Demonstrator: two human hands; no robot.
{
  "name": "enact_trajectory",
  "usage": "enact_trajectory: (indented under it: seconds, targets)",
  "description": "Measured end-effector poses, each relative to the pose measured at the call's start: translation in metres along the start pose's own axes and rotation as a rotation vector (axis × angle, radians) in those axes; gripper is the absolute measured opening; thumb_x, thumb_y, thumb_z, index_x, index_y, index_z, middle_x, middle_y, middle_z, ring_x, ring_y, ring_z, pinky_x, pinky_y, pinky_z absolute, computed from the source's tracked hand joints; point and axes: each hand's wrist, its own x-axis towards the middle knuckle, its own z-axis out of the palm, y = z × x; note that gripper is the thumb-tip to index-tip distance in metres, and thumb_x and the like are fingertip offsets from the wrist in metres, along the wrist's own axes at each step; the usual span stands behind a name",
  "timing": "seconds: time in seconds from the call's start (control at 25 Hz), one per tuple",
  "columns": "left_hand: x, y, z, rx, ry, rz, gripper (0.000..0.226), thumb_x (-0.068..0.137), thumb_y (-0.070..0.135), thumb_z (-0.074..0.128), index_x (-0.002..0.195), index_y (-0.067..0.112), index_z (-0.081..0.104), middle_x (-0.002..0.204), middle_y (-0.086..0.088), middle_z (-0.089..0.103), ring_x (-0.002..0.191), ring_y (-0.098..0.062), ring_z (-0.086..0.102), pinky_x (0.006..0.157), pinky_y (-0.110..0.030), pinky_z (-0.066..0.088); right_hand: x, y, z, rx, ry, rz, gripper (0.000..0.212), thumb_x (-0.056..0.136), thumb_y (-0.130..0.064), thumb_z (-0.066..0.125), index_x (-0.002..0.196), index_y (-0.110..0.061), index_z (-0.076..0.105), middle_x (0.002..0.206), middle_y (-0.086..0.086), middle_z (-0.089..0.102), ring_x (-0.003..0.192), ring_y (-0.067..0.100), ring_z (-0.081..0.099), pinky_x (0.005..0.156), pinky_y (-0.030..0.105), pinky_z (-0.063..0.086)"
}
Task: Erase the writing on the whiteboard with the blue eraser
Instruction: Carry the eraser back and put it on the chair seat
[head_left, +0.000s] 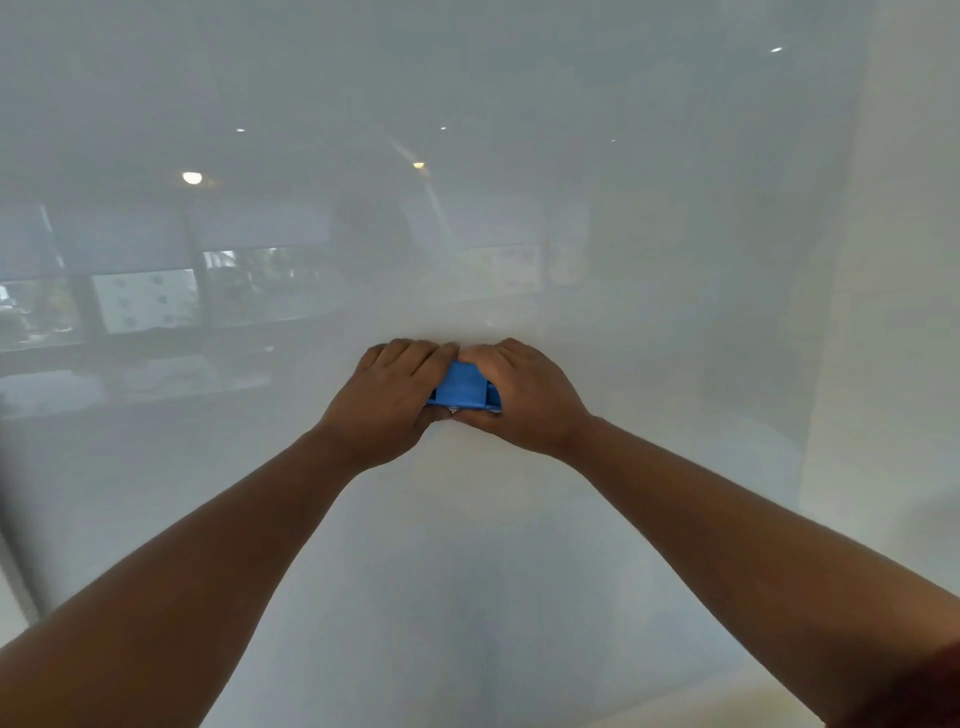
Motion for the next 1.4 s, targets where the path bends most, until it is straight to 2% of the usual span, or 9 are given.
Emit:
enact_trajectory:
  seconds: [0.12, 0.24, 0.4, 0.52, 0.64, 0.84, 1.04, 1.28, 1.4]
  targets:
    - [0.04, 0.054, 0.024, -0.088, 0.002, 0.036, 0.063, 0.088, 0.032, 0.076, 0.141, 0.007, 0.053, 0.133, -0.012, 0.06, 0.121, -0.035, 0.057, 0.102, -0.051, 0.048, -0.055, 0.041, -0.036, -0.123, 0.042, 0.12, 0.06, 0.094, -0.055, 0.064, 0.136, -0.014, 0.053, 0.131, 0.004, 0.064, 0.114, 0.024, 0.059, 0.092, 0.04, 0.047]
    - [0.083, 0.128, 0.061, -0.146, 0.003, 0.085, 0.064, 0.091, 0.039, 0.071, 0.143, 0.008, 0.05, 0.14, -0.013, 0.052, 0.127, -0.035, 0.05, 0.103, -0.049, 0.049, -0.13, 0.082, -0.071, -0.207, 0.059, 0.245, 0.061, 0.099, -0.056, 0.049, 0.144, -0.014, 0.046, 0.14, 0.007, 0.056, 0.123, 0.026, 0.051, 0.099, 0.043, 0.042]
    - [0.125, 0.253, 0.127, -0.293, -0.063, 0.192, 0.064, 0.1, 0.044, 0.052, 0.153, 0.012, 0.037, 0.141, -0.007, 0.048, 0.127, -0.031, 0.046, 0.1, -0.047, 0.051, -0.248, 0.134, -0.128, -0.322, 0.004, 0.391, 0.059, 0.102, -0.05, 0.044, 0.147, -0.012, 0.04, 0.142, 0.009, 0.053, 0.124, 0.029, 0.049, 0.097, 0.046, 0.043]
    - [0.139, 0.351, 0.174, -0.416, -0.119, 0.261, 0.068, 0.099, 0.031, 0.062, 0.157, 0.012, 0.033, 0.144, -0.009, 0.047, 0.13, -0.031, 0.044, 0.096, -0.045, 0.053, -0.342, 0.155, -0.166, -0.372, -0.058, 0.545, 0.059, 0.105, -0.05, 0.039, 0.15, -0.013, 0.037, 0.143, 0.008, 0.051, 0.124, 0.029, 0.049, 0.097, 0.046, 0.042]
    - [0.134, 0.462, 0.227, -0.549, -0.236, 0.365, 0.068, 0.101, 0.023, 0.061, 0.159, 0.014, 0.027, 0.149, -0.01, 0.044, 0.137, -0.033, 0.041, 0.101, -0.045, 0.053, -0.454, 0.164, -0.198, -0.417, -0.137, 0.73, 0.059, 0.105, -0.051, 0.037, 0.151, -0.013, 0.036, 0.143, 0.007, 0.05, 0.122, 0.029, 0.05, 0.094, 0.046, 0.043]
    - [0.075, 0.623, 0.308, -0.754, -0.462, 0.541, 0.068, 0.101, 0.017, 0.063, 0.16, 0.016, 0.028, 0.153, -0.01, 0.041, 0.142, -0.033, 0.038, 0.104, -0.044, 0.052, -0.627, 0.134, -0.214, -0.462, -0.316, 1.05, 0.06, 0.105, -0.052, 0.033, 0.151, -0.013, 0.036, 0.142, 0.005, 0.049, 0.119, 0.029, 0.051, 0.092, 0.045, 0.044]
    - [-0.027, 0.731, 0.384, -0.9, -0.626, 0.691, 0.087, 0.083, 0.002, 0.079, 0.156, 0.018, 0.033, 0.147, -0.008, 0.046, 0.137, -0.03, 0.043, 0.09, -0.041, 0.06, -0.765, 0.077, -0.182, -0.462, -0.487, 1.284, 0.058, 0.106, -0.045, 0.036, 0.153, -0.011, 0.035, 0.14, 0.007, 0.051, 0.116, 0.03, 0.053, 0.088, 0.045, 0.047]
    - [-0.103, 0.785, 0.411, -0.952, -0.731, 0.737, 0.087, 0.079, 0.002, 0.082, 0.154, 0.018, 0.04, 0.146, -0.007, 0.052, 0.135, -0.031, 0.051, 0.094, -0.037, 0.059, -0.835, 0.032, -0.153, -0.42, -0.566, 1.462, 0.057, 0.106, -0.045, 0.035, 0.15, -0.01, 0.039, 0.14, 0.008, 0.054, 0.119, 0.03, 0.055, 0.089, 0.044, 0.05]
    - [-0.12, 0.793, 0.411, -0.937, -0.815, 0.73, 0.084, 0.088, 0.001, 0.072, 0.159, 0.02, 0.03, 0.158, -0.008, 0.041, 0.147, -0.034, 0.039, 0.107, -0.043, 0.052, -0.844, 0.02, -0.15, -0.356, -0.585, 1.529, 0.056, 0.106, -0.045, 0.037, 0.152, -0.014, 0.036, 0.146, 0.007, 0.053, 0.129, 0.031, 0.052, 0.094, 0.047, 0.052]
